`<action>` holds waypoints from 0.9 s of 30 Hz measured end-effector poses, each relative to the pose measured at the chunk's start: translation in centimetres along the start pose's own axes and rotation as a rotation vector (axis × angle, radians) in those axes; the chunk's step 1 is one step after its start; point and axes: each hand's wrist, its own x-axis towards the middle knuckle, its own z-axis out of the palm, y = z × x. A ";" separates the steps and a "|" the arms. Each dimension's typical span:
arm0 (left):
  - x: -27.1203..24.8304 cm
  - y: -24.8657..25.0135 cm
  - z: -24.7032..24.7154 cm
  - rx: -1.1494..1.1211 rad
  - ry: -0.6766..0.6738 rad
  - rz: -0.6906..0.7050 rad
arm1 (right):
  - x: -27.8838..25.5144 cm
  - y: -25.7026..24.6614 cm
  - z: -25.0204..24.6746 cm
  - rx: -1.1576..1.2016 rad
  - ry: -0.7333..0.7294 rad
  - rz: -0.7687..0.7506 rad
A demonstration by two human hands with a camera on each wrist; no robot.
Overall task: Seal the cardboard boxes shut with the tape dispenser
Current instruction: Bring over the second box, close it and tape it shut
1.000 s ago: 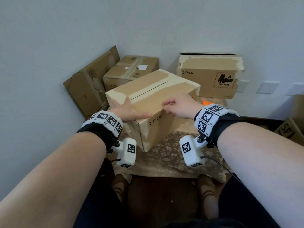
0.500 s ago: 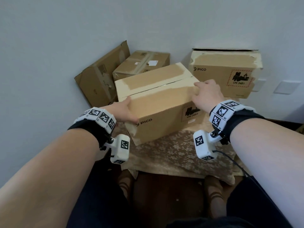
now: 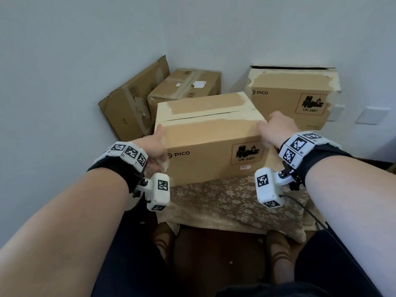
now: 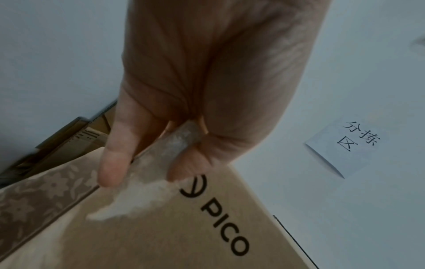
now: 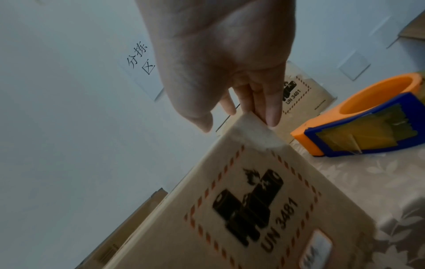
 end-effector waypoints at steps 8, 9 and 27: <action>0.0 1.4 0.2 0.149 0.077 0.022 | -2.4 2.4 -3.5 -0.116 -0.097 0.111; 0.3 1.6 0.4 0.188 0.084 0.024 | -2.9 2.7 -4.0 -0.119 -0.135 0.140; 2.6 3.8 3.3 -0.061 0.256 0.061 | -4.6 5.1 -5.2 0.073 -0.781 0.154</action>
